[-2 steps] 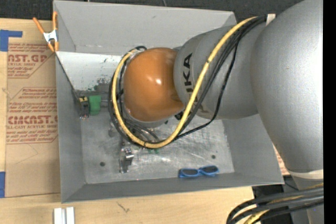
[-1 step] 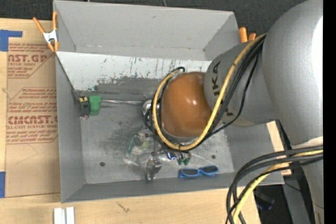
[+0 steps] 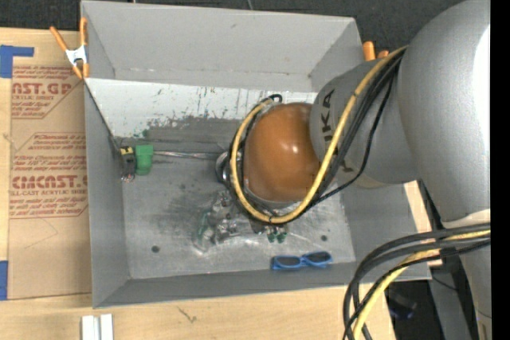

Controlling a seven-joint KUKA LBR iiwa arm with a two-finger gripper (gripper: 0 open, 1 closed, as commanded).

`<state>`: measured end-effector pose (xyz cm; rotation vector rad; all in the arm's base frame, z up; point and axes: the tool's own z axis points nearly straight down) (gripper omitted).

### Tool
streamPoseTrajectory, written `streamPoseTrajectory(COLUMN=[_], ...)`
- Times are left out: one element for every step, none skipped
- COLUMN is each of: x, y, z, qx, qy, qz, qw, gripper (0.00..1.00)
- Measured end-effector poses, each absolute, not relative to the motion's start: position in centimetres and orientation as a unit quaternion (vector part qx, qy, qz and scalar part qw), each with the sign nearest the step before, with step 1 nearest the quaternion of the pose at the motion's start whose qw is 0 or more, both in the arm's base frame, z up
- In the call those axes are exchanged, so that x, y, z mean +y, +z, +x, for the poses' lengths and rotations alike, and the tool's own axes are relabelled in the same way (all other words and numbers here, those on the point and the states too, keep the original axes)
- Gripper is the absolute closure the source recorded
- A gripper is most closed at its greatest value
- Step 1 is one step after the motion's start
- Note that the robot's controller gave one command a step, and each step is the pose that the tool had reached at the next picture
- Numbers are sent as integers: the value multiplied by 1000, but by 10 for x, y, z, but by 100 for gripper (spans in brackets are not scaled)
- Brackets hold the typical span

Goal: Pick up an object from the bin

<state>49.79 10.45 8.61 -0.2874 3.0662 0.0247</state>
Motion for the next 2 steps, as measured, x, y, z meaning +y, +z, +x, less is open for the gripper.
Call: streamPoseTrajectory(x=[109, 120], y=[152, 210], z=[505, 525], qx=[995, 995], qy=[1, 1], qz=[-95, -98], qw=[5, 4], gripper=[100, 100])
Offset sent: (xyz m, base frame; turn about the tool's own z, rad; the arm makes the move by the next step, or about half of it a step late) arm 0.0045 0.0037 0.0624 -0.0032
